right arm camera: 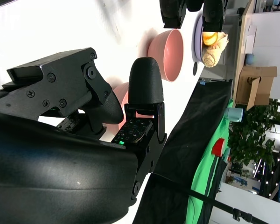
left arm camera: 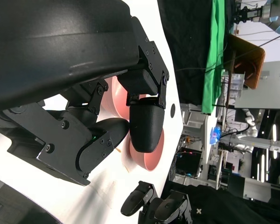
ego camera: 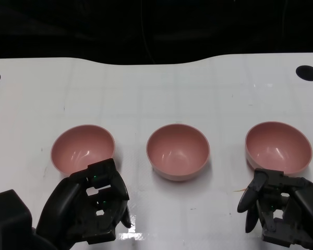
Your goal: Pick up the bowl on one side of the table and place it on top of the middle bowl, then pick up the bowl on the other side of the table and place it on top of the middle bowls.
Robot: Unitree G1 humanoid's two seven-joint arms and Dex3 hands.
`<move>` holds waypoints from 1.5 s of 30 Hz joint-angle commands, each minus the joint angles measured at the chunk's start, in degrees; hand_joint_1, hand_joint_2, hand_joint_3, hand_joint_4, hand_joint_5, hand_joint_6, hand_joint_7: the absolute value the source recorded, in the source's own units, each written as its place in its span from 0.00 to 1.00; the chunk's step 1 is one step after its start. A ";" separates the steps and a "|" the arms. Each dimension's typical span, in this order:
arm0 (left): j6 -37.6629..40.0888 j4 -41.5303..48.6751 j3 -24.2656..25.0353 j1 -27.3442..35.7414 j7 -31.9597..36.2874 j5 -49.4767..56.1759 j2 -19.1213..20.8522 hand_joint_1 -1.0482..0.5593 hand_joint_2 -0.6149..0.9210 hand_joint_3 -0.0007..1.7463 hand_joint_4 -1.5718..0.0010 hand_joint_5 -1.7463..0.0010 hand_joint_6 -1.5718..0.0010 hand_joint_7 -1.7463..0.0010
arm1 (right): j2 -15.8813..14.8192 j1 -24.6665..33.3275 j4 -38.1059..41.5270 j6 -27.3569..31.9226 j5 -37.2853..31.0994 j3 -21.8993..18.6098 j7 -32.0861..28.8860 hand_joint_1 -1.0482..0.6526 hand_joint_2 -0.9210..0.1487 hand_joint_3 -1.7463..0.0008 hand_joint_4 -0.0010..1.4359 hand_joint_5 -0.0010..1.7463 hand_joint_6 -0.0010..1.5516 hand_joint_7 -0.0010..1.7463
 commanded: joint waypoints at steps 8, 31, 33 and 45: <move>-0.66 0.13 0.54 0.38 0.23 0.02 1.03 0.55 0.74 0.65 0.48 0.05 0.53 0.13 | -0.50 0.26 -0.63 -0.43 0.27 -0.42 -0.27 0.56 0.51 0.23 0.55 0.89 0.53 0.73; -0.86 0.05 0.46 0.32 0.27 -0.06 0.85 0.56 0.76 0.64 0.48 0.05 0.52 0.14 | -0.21 0.16 -0.27 -1.97 0.69 -0.71 -0.17 0.56 0.48 0.26 0.55 0.88 0.53 0.72; -1.06 0.09 0.45 0.36 0.24 0.02 0.85 0.56 0.75 0.64 0.48 0.05 0.53 0.14 | -0.01 0.18 -0.09 -3.40 0.91 -0.78 -0.12 0.57 0.48 0.26 0.53 0.86 0.51 0.71; -1.51 0.54 0.29 0.19 0.06 0.00 0.70 0.56 0.76 0.65 0.48 0.04 0.53 0.13 | -1.72 -0.08 -0.28 -10.12 -8.16 -1.71 -4.90 0.47 0.14 0.74 0.23 0.56 0.30 0.34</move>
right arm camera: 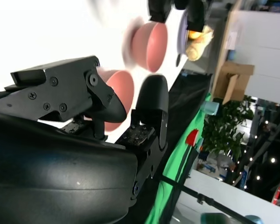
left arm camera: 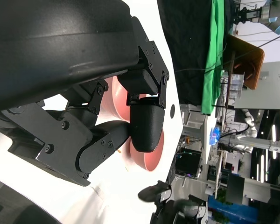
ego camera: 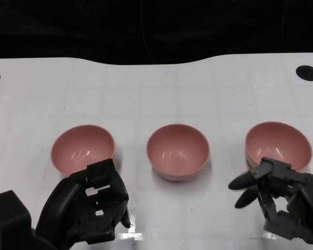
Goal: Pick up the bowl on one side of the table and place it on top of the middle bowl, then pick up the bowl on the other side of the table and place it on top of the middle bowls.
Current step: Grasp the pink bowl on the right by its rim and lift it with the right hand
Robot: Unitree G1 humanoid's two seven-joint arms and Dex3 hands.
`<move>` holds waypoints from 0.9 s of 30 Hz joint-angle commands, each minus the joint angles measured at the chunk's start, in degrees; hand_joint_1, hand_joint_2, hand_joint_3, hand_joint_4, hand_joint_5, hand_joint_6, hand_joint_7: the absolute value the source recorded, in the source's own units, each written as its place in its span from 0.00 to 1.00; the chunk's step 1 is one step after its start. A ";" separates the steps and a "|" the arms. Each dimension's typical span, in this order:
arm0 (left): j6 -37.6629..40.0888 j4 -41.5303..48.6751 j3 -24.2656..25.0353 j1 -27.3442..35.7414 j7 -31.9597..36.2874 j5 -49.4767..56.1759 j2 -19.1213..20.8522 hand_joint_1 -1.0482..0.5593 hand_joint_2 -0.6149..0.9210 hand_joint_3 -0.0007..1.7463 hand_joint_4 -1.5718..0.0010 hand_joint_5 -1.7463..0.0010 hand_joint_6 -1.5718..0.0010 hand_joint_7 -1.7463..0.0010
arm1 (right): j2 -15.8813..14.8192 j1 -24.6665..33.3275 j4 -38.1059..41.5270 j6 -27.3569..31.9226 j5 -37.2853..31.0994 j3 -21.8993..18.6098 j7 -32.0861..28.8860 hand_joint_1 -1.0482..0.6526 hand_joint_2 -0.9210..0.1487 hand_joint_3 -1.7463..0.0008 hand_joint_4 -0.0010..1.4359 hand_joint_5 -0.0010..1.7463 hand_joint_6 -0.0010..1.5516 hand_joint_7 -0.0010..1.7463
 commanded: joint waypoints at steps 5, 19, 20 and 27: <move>-0.53 0.06 0.21 0.13 0.14 0.11 0.53 0.56 0.76 0.64 0.48 0.04 0.53 0.13 | -3.07 0.16 -3.11 1.45 -14.16 -2.17 -7.30 0.33 0.01 0.96 0.14 0.52 0.25 0.17; 0.57 -0.72 -0.18 0.40 1.09 0.12 0.29 0.56 0.75 0.65 0.48 0.05 0.52 0.14 | -6.61 -1.10 -10.28 10.94 -35.96 -2.08 -13.13 0.22 0.05 1.00 0.00 0.32 0.10 0.04; 0.11 -0.54 -0.22 0.35 1.02 0.34 0.30 0.56 0.75 0.65 0.48 0.05 0.52 0.14 | -6.79 -1.33 -10.79 12.03 -38.28 -1.69 -13.37 0.21 0.06 1.00 0.00 0.31 0.10 0.03; 0.00 -0.26 -0.33 0.18 1.02 0.53 0.25 0.56 0.74 0.66 0.48 0.05 0.53 0.13 | -8.33 -3.57 -10.79 18.11 -50.43 1.24 -12.93 0.21 0.08 0.99 0.00 0.31 0.11 0.04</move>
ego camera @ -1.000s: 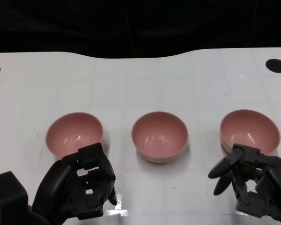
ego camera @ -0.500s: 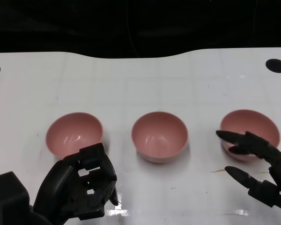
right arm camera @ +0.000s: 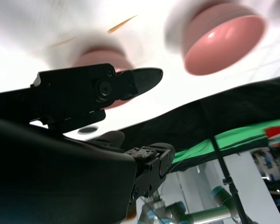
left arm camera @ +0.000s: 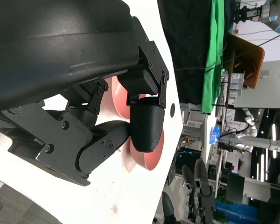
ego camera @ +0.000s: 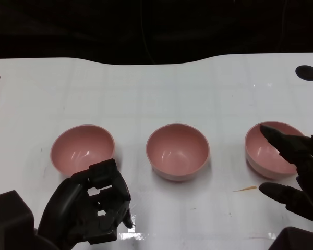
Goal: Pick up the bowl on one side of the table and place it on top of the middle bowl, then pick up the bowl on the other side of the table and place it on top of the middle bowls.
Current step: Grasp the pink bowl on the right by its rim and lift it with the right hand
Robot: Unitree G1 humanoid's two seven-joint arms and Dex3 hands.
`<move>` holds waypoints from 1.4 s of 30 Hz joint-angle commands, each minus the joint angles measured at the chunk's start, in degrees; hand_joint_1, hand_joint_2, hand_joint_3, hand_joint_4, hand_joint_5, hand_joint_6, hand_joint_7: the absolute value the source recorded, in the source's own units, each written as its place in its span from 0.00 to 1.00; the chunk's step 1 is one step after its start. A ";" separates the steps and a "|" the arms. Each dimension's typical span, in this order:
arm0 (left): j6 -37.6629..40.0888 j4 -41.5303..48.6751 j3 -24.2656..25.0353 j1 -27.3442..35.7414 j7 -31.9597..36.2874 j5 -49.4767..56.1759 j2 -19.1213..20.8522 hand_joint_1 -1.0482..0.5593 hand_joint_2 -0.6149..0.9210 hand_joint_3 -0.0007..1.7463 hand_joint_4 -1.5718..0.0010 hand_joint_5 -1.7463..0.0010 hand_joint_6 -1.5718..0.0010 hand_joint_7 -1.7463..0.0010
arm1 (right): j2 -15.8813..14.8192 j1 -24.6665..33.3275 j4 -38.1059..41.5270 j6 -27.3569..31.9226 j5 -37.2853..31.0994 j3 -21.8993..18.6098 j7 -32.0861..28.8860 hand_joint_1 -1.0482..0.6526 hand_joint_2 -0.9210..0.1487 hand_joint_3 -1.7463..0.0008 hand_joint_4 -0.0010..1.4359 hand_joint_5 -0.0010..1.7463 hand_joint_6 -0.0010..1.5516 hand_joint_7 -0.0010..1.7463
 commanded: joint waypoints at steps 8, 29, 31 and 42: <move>0.16 -0.08 0.32 0.11 0.96 0.61 0.36 0.56 0.73 0.66 0.48 0.05 0.52 0.14 | -3.05 -7.38 9.56 6.76 -9.60 4.95 -0.49 0.22 0.10 1.00 0.01 0.35 0.13 0.04; -1.27 0.03 -0.12 0.59 1.32 1.61 0.20 0.55 0.73 0.66 0.48 0.05 0.52 0.14 | -7.04 -23.21 42.67 4.67 -8.32 15.59 -11.64 0.41 0.01 1.00 0.51 0.44 0.49 0.05; -1.39 -0.10 -0.18 0.68 1.39 1.85 0.20 0.55 0.73 0.67 0.48 0.04 0.52 0.14 | -6.92 -24.09 45.59 1.92 -6.29 15.39 -15.38 0.47 0.01 1.00 0.52 0.75 0.61 0.07; -1.50 -0.12 -0.19 0.64 1.70 2.44 -0.13 0.56 0.68 0.73 0.48 0.05 0.52 0.13 | -7.44 -27.68 48.28 -3.99 -5.57 16.95 -29.44 0.47 0.04 0.86 0.68 1.00 0.44 0.99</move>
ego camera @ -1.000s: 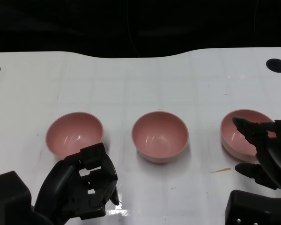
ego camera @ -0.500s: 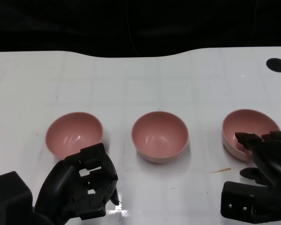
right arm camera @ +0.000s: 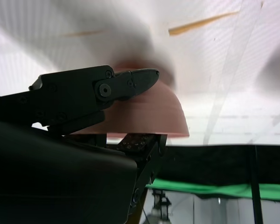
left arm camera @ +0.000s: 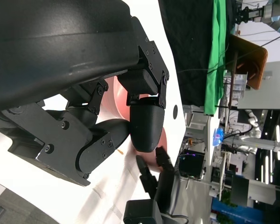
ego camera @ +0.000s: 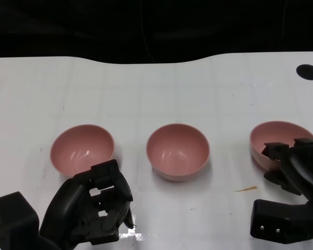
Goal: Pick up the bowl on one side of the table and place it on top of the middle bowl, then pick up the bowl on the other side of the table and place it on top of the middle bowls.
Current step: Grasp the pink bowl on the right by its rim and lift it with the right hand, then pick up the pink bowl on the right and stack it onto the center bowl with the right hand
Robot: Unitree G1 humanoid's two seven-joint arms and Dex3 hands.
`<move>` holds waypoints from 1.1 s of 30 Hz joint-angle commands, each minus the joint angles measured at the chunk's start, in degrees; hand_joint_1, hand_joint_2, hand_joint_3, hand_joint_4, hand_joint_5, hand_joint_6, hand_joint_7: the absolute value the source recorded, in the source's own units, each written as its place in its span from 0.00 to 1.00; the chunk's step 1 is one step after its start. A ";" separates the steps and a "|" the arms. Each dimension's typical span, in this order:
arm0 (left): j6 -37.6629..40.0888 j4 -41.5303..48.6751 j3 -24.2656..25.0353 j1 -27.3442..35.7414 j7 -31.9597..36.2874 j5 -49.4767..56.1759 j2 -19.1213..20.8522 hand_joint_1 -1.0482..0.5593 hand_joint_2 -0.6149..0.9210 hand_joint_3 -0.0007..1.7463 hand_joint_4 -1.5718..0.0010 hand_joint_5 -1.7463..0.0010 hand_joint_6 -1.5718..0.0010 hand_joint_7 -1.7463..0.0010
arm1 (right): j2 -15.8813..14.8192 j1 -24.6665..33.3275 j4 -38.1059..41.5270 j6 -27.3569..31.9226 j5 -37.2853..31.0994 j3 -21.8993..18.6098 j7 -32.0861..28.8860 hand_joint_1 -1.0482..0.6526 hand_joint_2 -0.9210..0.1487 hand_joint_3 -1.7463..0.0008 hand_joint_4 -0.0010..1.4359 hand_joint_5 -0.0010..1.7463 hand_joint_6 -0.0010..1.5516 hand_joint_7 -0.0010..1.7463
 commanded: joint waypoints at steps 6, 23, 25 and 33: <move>0.32 -0.42 -0.14 0.45 1.60 0.81 0.07 0.56 0.67 0.73 0.48 0.05 0.51 0.13 | -0.40 -1.67 -3.86 -7.22 2.49 0.00 -8.58 0.50 0.38 0.51 0.67 1.00 0.48 1.00; -1.38 0.86 -0.41 0.33 0.85 0.57 -0.29 0.57 0.67 0.74 0.48 0.04 0.51 0.14 | 3.67 -4.69 -12.85 -12.54 3.50 2.69 -3.60 0.53 0.66 0.22 0.69 1.00 0.50 1.00; -1.01 0.44 -0.43 0.66 0.85 0.32 -0.23 0.58 0.68 0.75 0.48 0.04 0.51 0.14 | 4.59 -6.08 -12.09 -12.80 3.02 3.85 -3.18 0.55 0.70 0.23 0.69 1.00 0.50 1.00; 0.00 -1.18 -0.71 1.46 1.71 0.57 0.07 0.56 0.68 0.72 0.48 0.05 0.51 0.15 | 7.31 -9.55 -6.89 -13.09 1.93 7.70 -2.30 0.54 0.65 0.29 0.68 1.00 0.48 1.00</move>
